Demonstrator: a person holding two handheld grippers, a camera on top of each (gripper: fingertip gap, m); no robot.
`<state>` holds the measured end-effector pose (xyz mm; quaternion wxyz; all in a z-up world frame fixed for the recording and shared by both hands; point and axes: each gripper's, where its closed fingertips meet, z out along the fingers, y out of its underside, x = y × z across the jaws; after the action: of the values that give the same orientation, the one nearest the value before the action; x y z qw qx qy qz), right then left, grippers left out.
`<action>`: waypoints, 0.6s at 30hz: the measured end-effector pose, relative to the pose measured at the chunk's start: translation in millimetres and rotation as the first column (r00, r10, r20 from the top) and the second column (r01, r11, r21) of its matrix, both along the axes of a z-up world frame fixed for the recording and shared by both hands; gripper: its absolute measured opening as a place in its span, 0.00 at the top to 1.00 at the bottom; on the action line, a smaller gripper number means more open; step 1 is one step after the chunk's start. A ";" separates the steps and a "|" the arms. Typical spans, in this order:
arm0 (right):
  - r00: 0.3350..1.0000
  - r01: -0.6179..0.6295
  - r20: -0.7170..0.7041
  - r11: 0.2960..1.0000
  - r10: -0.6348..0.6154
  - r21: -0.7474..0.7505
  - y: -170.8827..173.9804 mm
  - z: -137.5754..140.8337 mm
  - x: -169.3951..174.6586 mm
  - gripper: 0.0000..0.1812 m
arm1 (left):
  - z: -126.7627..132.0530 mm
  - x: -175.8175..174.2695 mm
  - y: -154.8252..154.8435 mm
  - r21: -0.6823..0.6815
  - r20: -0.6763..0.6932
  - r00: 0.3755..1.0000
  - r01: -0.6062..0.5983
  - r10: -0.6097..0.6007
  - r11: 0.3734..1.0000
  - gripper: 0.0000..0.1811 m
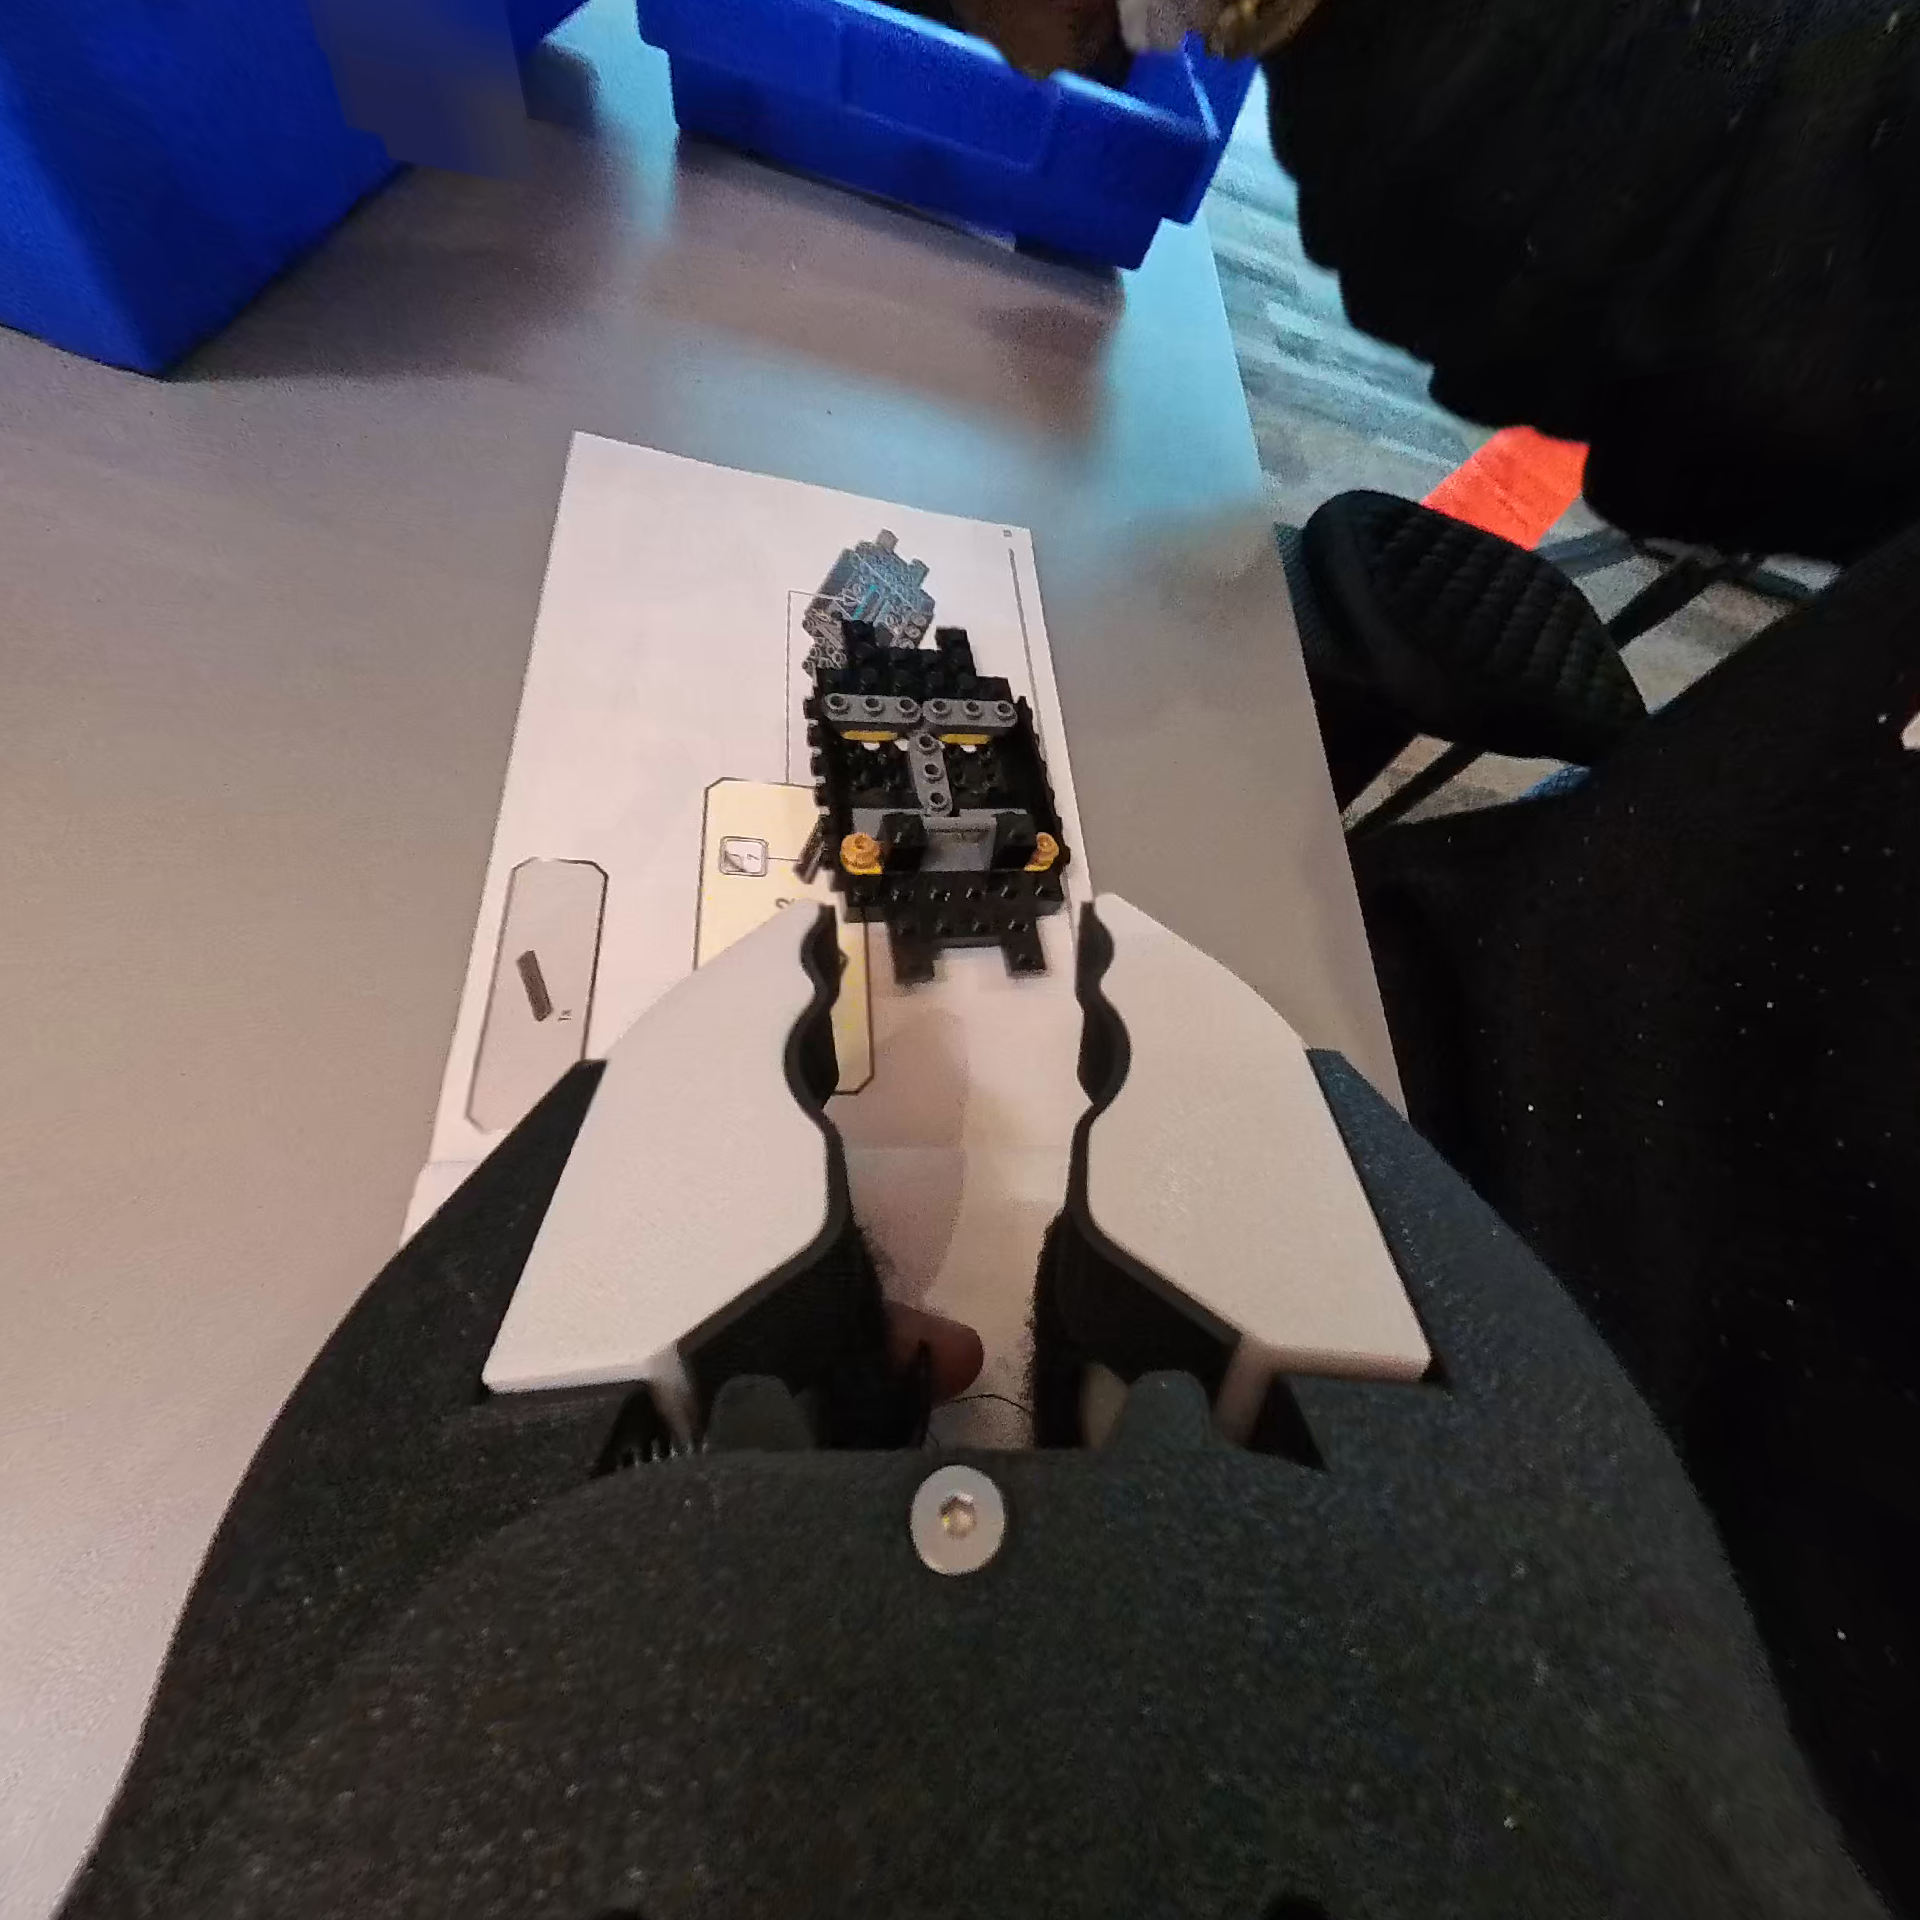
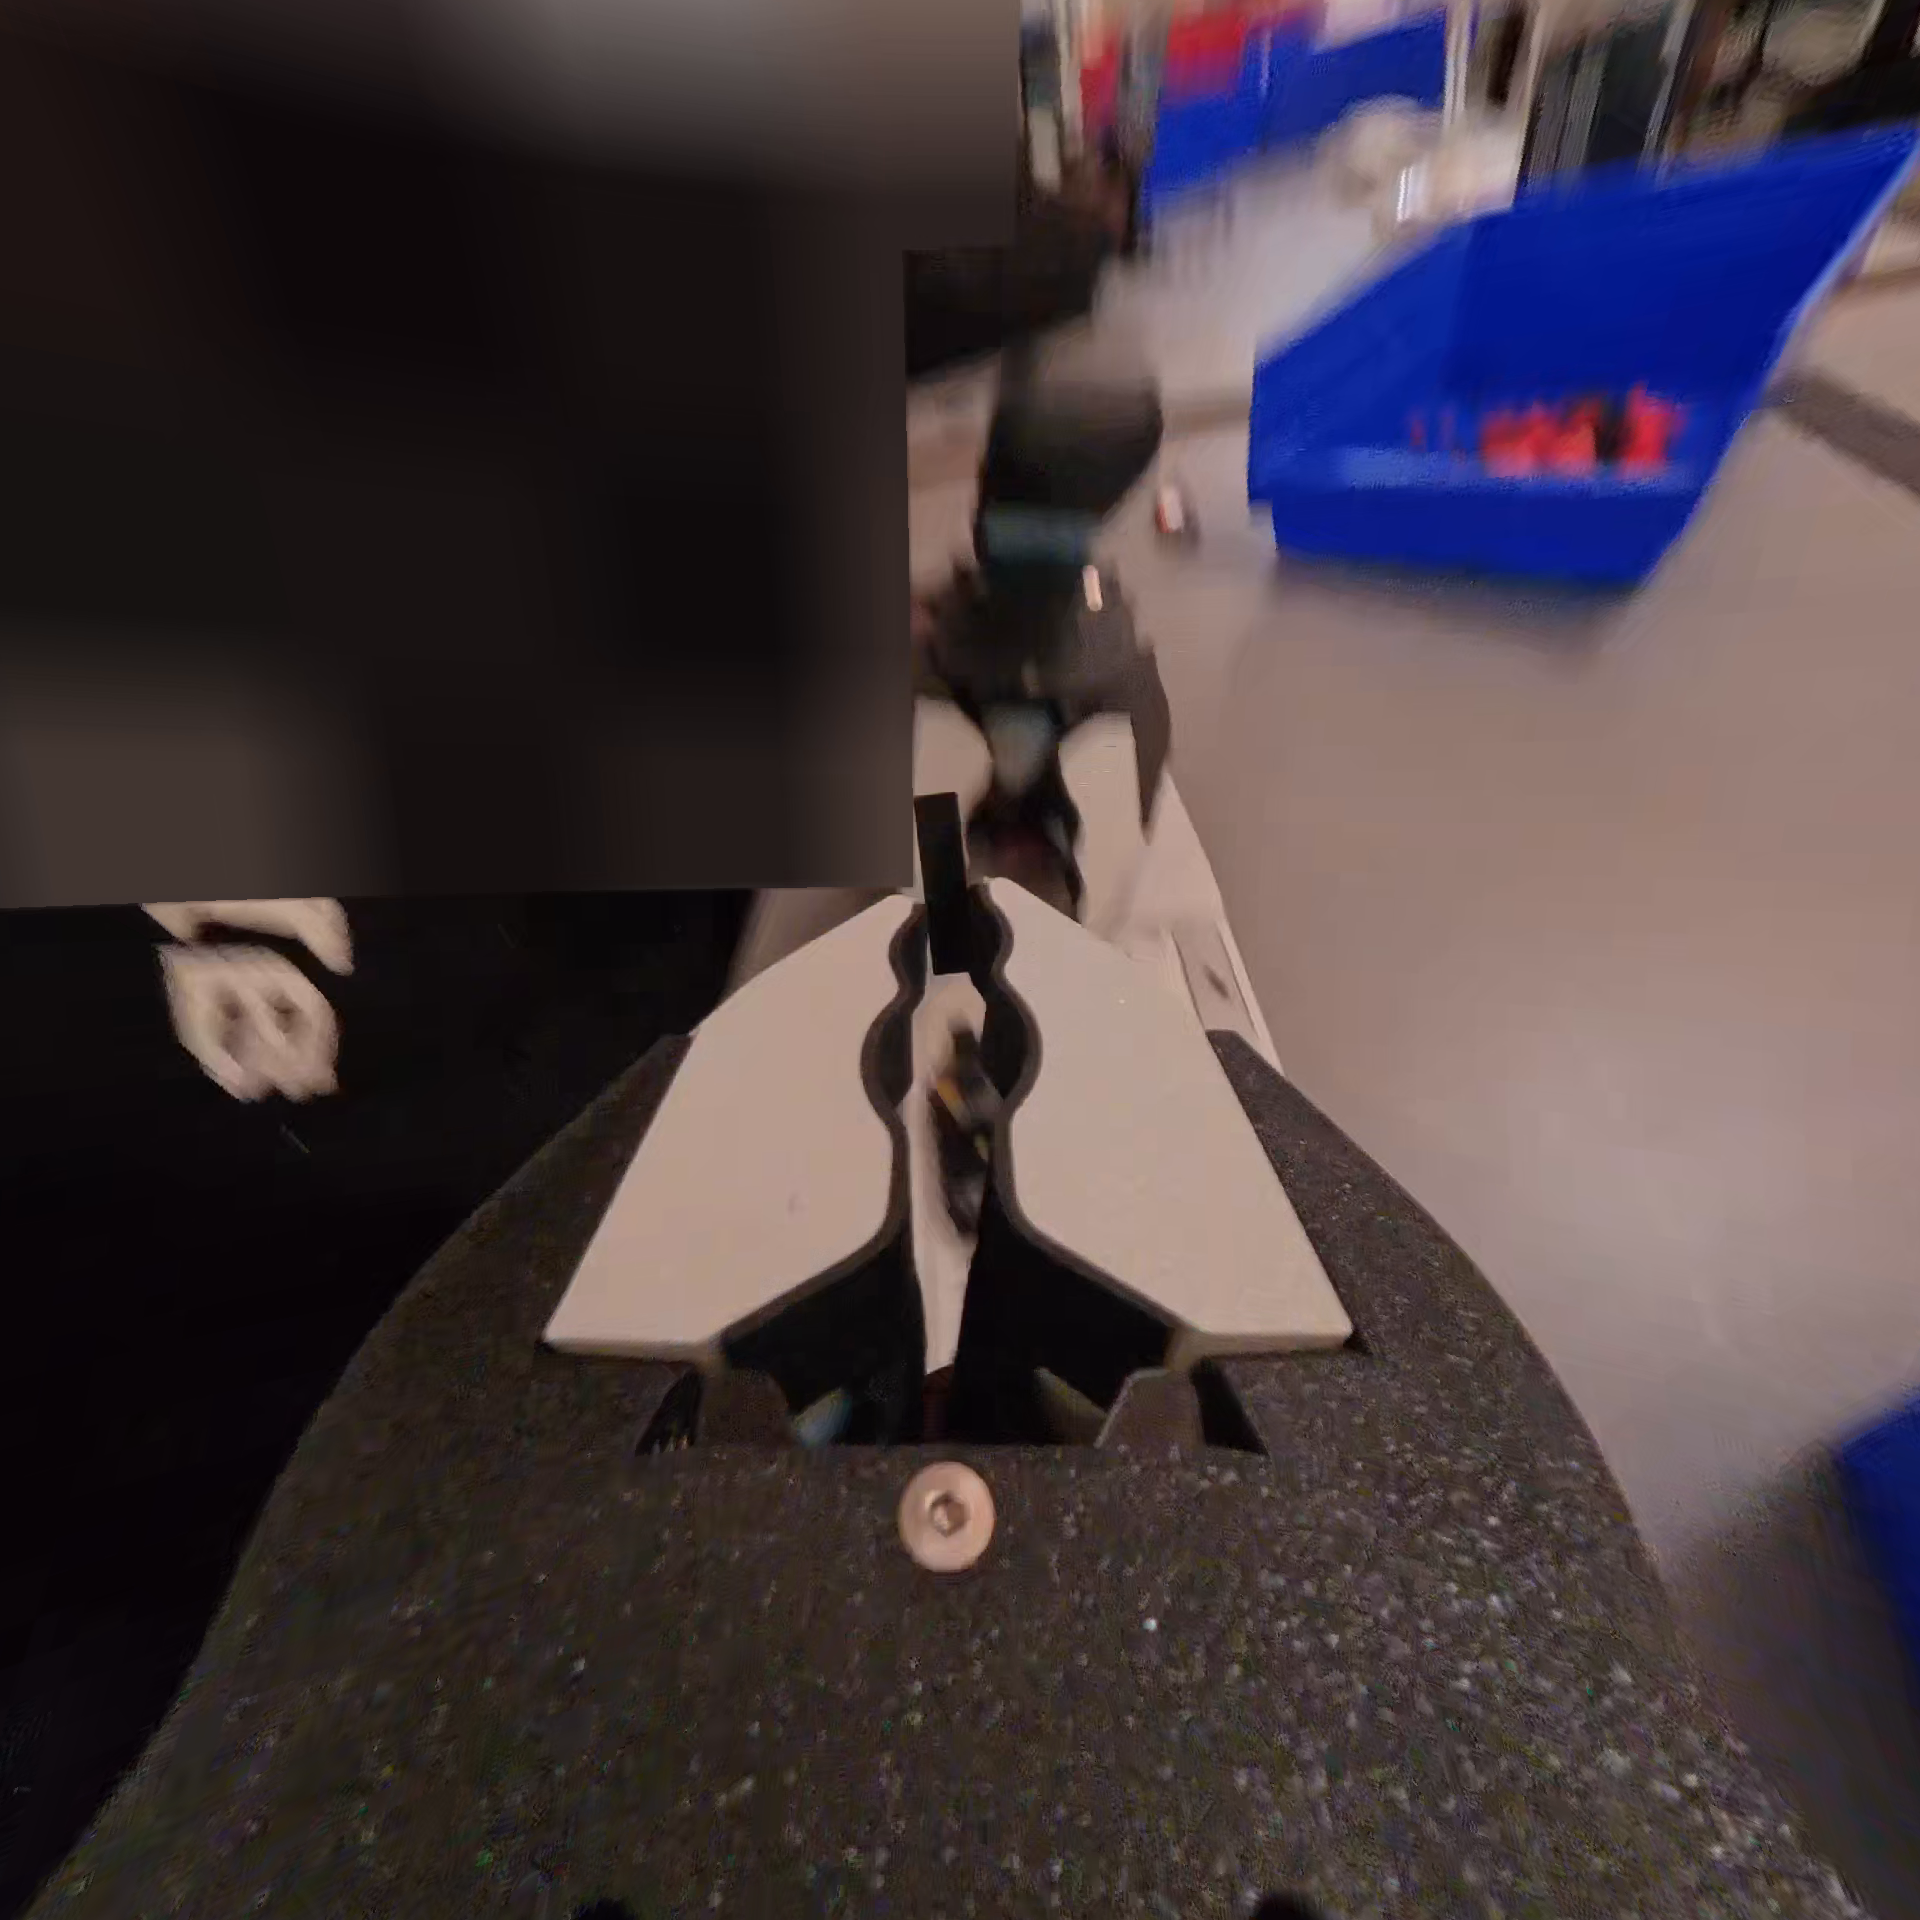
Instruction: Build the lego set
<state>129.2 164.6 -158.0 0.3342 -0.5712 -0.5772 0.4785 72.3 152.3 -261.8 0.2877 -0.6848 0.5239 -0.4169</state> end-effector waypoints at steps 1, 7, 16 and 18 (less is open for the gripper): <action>0.994 -0.023 0.111 0.996 0.013 0.091 -2.3 -15.3 2.5 0.96 | -1.9 0.6 -1.8 0.007 -0.014 1.000 0.012 -0.012 1.000 0.76; 0.864 -0.168 0.504 0.938 -0.008 0.302 -5.7 -80.5 1.8 0.95 | -18.8 3.2 -13.2 0.065 -0.137 0.987 0.090 -0.081 0.994 0.76; 0.736 -0.289 0.677 0.902 -0.006 0.322 -0.9 -120.2 -10.1 0.96 | -19.8 3.6 -13.1 0.084 -0.145 0.986 0.092 -0.079 0.992 0.76; 0.740 -0.283 0.673 0.910 0.005 0.304 -1.6 -121.4 -12.3 0.96 | -20.2 3.6 -13.4 0.085 -0.148 0.986 0.095 -0.081 0.992 0.76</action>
<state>116.9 162.9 -279.4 0.1763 -0.5777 -0.7832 0.1476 75.9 138.9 -282.0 0.2615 -0.6754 0.5917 -0.3541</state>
